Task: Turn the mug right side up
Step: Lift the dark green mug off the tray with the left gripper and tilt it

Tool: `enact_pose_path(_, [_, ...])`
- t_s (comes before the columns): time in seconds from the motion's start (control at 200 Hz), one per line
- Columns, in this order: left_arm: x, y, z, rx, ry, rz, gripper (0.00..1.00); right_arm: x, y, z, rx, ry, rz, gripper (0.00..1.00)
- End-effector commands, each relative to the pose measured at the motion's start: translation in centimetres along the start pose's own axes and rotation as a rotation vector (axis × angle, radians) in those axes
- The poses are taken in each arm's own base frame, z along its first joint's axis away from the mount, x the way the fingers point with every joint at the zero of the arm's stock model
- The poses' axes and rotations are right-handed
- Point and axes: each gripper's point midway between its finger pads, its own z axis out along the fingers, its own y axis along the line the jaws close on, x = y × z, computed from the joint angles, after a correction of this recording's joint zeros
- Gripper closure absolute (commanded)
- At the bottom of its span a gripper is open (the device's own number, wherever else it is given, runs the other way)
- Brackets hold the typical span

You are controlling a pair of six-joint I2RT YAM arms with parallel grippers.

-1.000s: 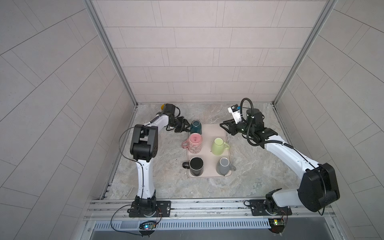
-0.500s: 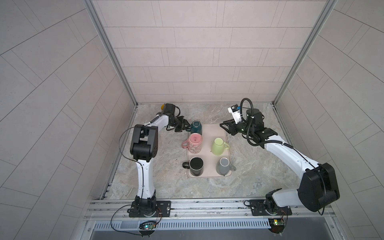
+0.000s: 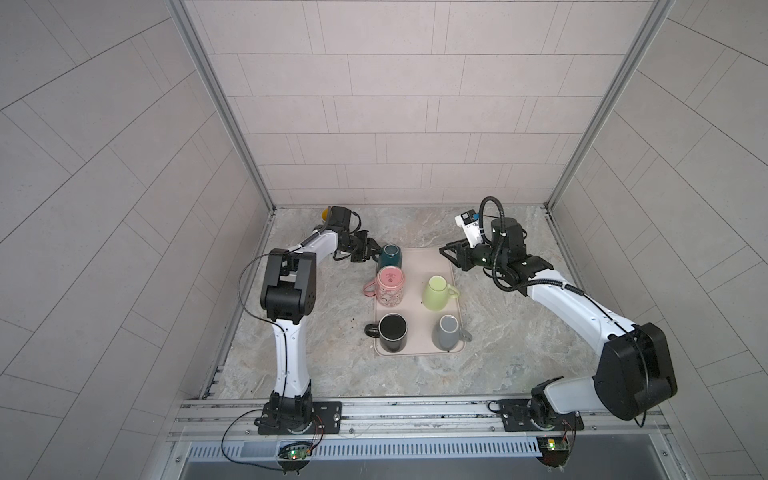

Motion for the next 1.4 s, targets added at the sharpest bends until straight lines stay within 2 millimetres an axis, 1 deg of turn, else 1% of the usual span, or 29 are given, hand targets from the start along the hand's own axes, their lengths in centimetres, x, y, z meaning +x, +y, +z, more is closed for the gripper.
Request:
enact_pose_path(0.0, [0.1, 0.4, 0.2, -0.005, 0.002, -0.025, 1.00, 0.2, -0.3, 0.1, 0.007, 0.007, 0.009, 0.65])
enact_pose_path(0.25, [0.7, -2.0, -0.5, 0.077, -0.017, 0.022, 1.00, 0.3, -0.4, 0.1, 0.009, 0.010, 0.011, 0.65])
enact_pose_path(0.63, [1.5, -4.4, -0.5, 0.172, 0.003, 0.042, 1.00, 0.5, -0.5, 0.2, 0.009, 0.017, 0.014, 0.65])
enact_pose_path(0.866, [2.1, -6.3, -1.2, 0.225, 0.000, 0.089, 1.00, 0.6, -0.5, 0.2, 0.010, 0.018, 0.015, 0.65])
enact_pose_path(1.006, [2.9, -7.8, -1.8, 0.267, 0.008, 0.165, 1.00, 0.7, -0.5, 0.2, 0.011, 0.018, 0.015, 0.65])
enact_pose_path(1.171, [4.1, -9.8, -3.0, 0.305, -0.002, 0.313, 1.00, 0.7, -0.5, 0.1, 0.014, 0.020, 0.015, 0.65])
enact_pose_path(1.396, [7.3, -12.4, -4.5, 0.384, 0.045, 0.530, 1.00, 0.4, -0.4, -0.2, 0.021, 0.021, 0.006, 0.65])
